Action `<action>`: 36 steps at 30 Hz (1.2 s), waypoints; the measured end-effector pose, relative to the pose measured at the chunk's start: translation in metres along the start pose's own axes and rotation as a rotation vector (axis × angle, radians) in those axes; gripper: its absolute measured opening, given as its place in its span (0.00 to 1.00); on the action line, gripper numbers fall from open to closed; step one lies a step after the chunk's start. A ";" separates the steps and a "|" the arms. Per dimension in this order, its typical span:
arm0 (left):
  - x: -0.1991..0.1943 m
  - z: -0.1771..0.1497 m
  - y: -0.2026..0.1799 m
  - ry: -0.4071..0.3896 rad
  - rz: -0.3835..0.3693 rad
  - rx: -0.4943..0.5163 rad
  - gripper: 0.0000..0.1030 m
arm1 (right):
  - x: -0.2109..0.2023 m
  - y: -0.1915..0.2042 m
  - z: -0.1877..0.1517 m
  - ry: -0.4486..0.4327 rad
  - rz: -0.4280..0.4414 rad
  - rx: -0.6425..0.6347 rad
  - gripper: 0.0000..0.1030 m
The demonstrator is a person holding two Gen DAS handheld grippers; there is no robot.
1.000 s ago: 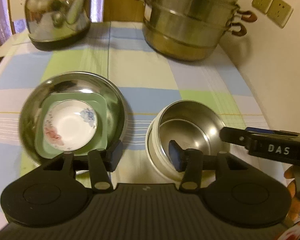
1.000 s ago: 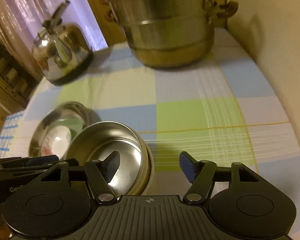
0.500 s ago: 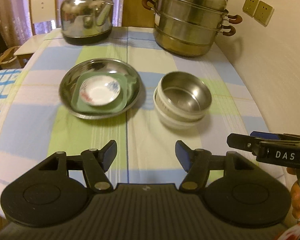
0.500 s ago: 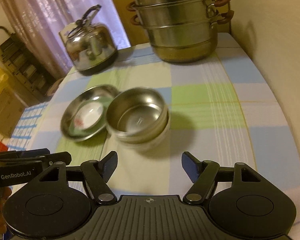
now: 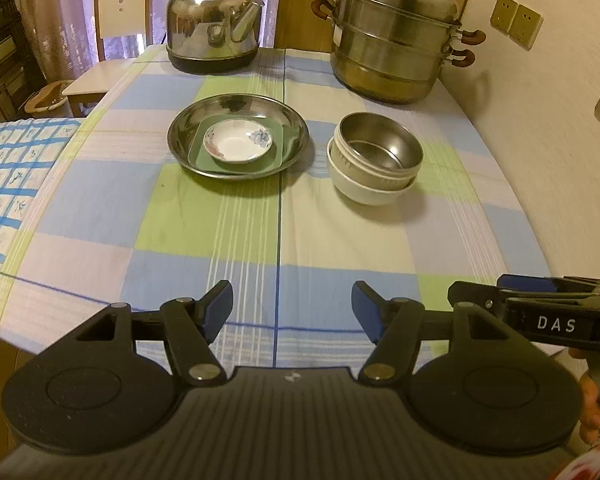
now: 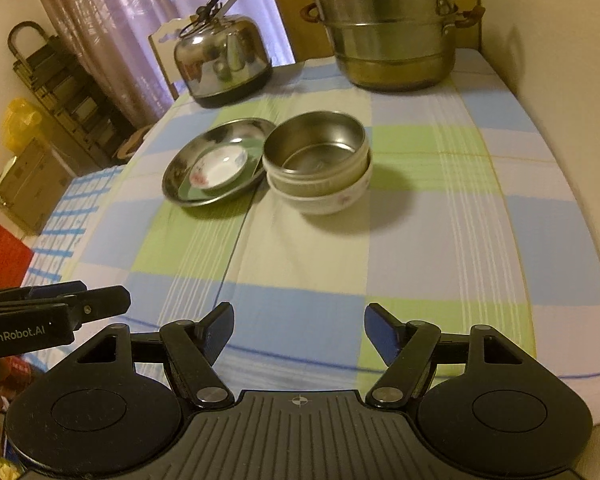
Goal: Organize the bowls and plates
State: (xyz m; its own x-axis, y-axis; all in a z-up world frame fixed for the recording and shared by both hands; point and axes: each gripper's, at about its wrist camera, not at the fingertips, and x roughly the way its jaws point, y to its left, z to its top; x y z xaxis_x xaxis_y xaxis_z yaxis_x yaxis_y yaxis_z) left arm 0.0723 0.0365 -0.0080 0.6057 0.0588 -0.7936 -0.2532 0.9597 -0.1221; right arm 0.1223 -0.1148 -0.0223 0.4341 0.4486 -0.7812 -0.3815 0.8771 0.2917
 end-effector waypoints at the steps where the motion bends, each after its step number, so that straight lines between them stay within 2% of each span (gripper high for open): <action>1: -0.002 -0.002 0.000 0.000 0.000 0.001 0.62 | -0.001 0.001 -0.001 0.000 0.000 -0.002 0.70; 17: 0.004 -0.005 0.011 0.033 -0.026 0.035 0.62 | 0.006 0.014 -0.010 0.019 -0.006 0.011 0.70; 25: 0.026 0.019 0.030 0.050 -0.073 0.084 0.62 | 0.023 0.023 0.000 0.034 -0.049 0.059 0.70; 36: 0.067 0.068 0.060 0.080 -0.166 0.180 0.62 | 0.051 0.030 0.035 0.010 -0.147 0.183 0.70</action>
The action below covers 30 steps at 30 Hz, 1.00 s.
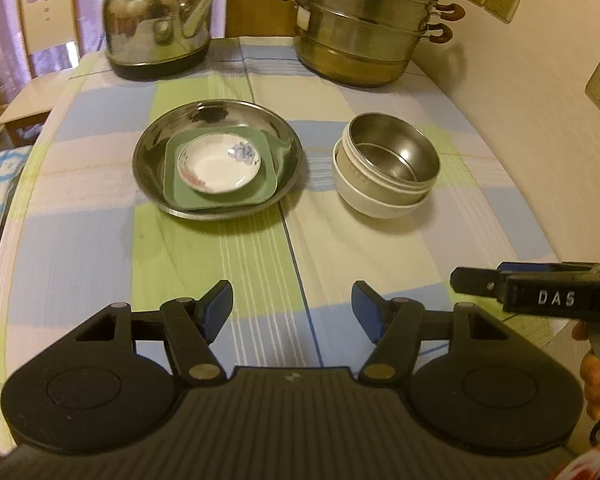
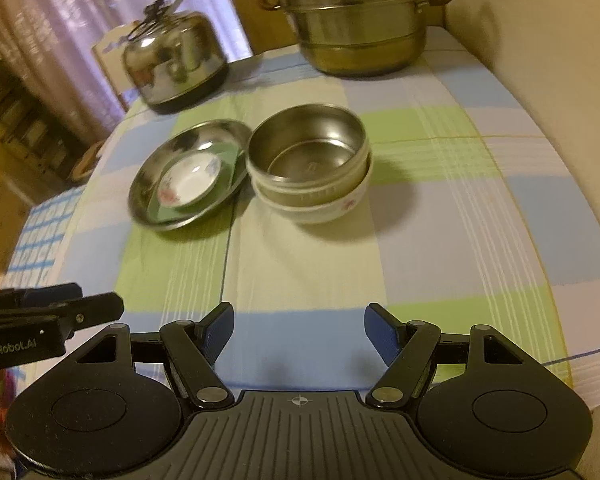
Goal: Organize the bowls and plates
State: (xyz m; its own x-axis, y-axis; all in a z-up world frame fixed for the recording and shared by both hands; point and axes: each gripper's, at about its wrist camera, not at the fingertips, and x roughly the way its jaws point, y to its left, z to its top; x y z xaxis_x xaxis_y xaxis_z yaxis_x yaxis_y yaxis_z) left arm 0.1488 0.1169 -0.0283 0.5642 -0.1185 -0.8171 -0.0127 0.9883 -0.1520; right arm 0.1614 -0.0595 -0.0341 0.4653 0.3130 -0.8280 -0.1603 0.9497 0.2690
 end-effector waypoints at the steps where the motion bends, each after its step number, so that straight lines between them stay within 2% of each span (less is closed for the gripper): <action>1: 0.003 0.005 0.003 0.002 -0.011 0.013 0.62 | 0.002 0.000 0.003 -0.004 -0.009 0.019 0.70; 11: 0.043 0.052 0.013 0.024 -0.119 0.097 0.62 | 0.013 -0.008 0.040 -0.087 -0.117 0.146 0.70; 16: 0.064 0.081 0.000 0.016 -0.178 0.116 0.62 | 0.021 -0.014 0.064 -0.116 -0.136 0.162 0.70; 20: 0.082 0.100 -0.013 0.012 -0.203 0.120 0.62 | 0.035 -0.023 0.083 -0.103 -0.145 0.170 0.70; 26: 0.113 0.118 -0.025 0.043 -0.206 0.078 0.61 | 0.061 -0.039 0.105 -0.069 -0.144 0.163 0.70; 30: 0.133 0.124 -0.032 0.070 -0.175 0.060 0.59 | 0.081 -0.050 0.118 -0.031 -0.119 0.160 0.69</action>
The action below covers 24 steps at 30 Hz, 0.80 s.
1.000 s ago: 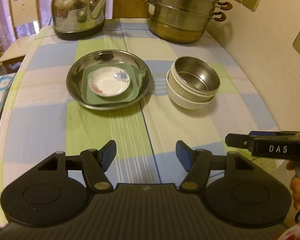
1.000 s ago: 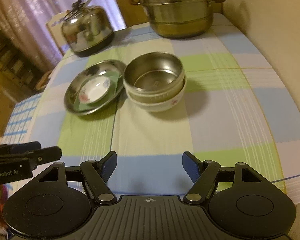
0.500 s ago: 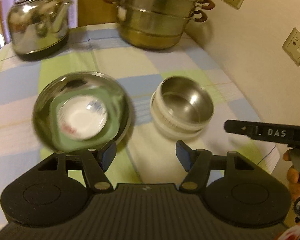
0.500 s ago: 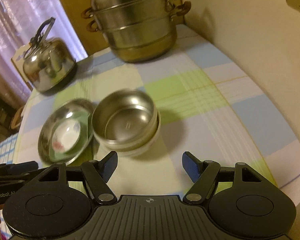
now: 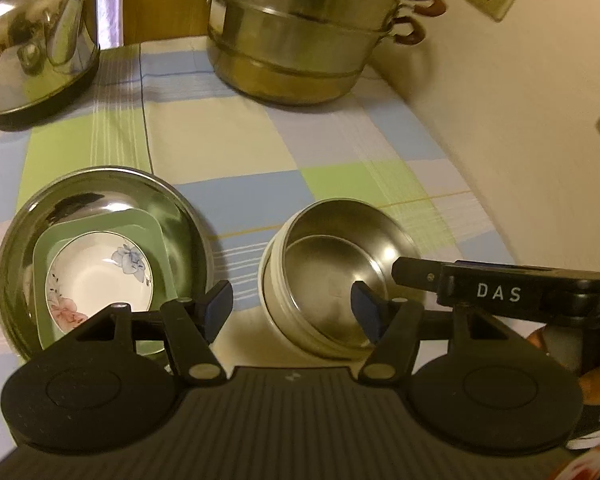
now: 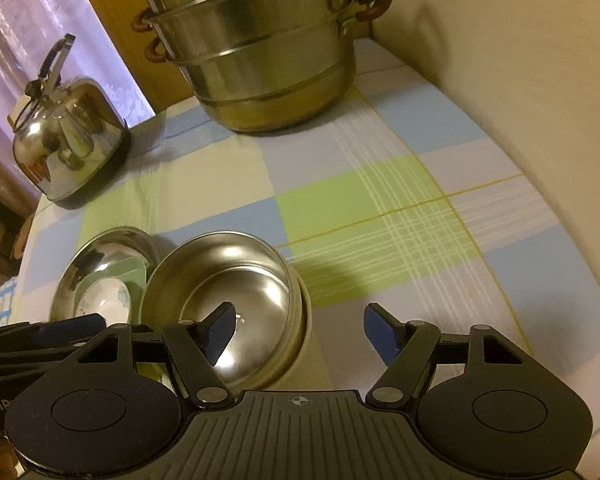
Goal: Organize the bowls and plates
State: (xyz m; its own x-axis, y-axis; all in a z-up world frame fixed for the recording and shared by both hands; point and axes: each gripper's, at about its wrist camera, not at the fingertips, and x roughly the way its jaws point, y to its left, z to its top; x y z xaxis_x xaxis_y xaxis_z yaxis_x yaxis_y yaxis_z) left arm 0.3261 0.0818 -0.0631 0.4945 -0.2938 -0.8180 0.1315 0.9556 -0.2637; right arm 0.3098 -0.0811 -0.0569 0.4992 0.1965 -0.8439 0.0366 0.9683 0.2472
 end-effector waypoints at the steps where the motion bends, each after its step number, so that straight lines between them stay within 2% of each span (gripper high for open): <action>1: 0.005 0.001 -0.001 0.007 0.006 -0.008 0.57 | 0.004 -0.001 0.002 0.010 0.005 -0.002 0.69; 7: 0.025 0.008 0.001 0.045 0.033 -0.050 0.48 | 0.026 -0.004 0.006 0.082 0.020 -0.025 0.55; 9: 0.028 0.009 0.000 0.049 0.044 -0.051 0.45 | 0.032 -0.006 0.006 0.106 0.026 -0.030 0.45; 16: 0.036 0.005 0.002 0.072 0.066 -0.075 0.30 | 0.037 -0.006 0.009 0.140 0.031 -0.041 0.33; 19: 0.038 0.005 0.005 0.073 0.049 -0.087 0.25 | 0.036 -0.004 0.010 0.147 0.039 -0.053 0.26; 21: 0.038 0.005 0.004 0.071 0.052 -0.081 0.25 | 0.035 0.001 0.011 0.148 0.033 -0.070 0.21; 24: 0.039 0.005 0.002 0.069 0.061 -0.068 0.25 | 0.036 0.007 0.011 0.150 0.006 -0.090 0.20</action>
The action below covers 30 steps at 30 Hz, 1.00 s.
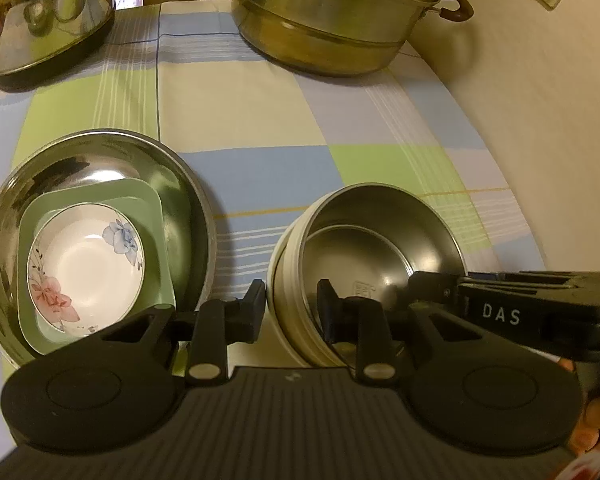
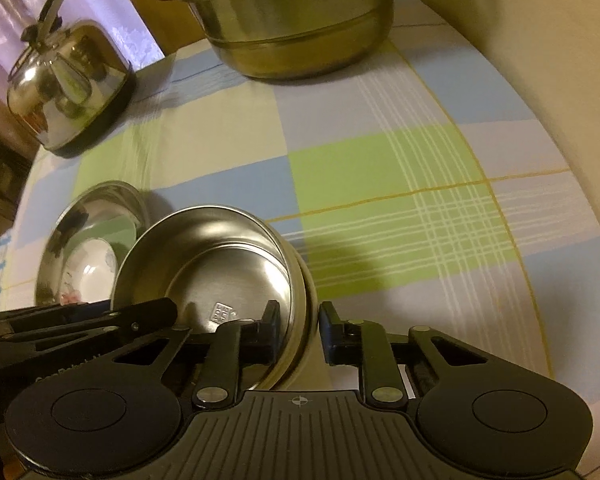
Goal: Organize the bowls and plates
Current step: 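Lift the bowl stack and lower it onto the steel plate's green tray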
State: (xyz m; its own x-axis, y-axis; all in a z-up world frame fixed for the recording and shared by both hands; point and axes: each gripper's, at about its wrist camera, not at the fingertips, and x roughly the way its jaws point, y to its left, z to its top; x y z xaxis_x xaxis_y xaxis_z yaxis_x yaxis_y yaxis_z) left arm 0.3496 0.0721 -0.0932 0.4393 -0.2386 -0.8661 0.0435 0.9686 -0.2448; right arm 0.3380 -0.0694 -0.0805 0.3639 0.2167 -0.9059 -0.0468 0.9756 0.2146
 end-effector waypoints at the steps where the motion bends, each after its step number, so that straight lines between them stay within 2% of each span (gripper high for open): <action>1: 0.000 0.000 0.000 0.000 0.000 0.002 0.25 | 0.001 0.000 0.000 0.000 -0.004 -0.002 0.19; 10: 0.008 0.000 0.002 0.025 -0.008 0.000 0.29 | 0.006 -0.003 0.001 0.006 0.008 0.020 0.20; 30: 0.006 -0.003 0.000 0.016 -0.009 0.002 0.27 | 0.005 -0.009 -0.004 0.005 0.045 0.016 0.19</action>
State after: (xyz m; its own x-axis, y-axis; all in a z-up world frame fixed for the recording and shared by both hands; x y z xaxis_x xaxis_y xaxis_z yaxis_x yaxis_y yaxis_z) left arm 0.3498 0.0709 -0.0994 0.4248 -0.2486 -0.8705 0.0490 0.9665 -0.2521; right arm 0.3365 -0.0775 -0.0882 0.3575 0.2606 -0.8968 -0.0483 0.9642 0.2609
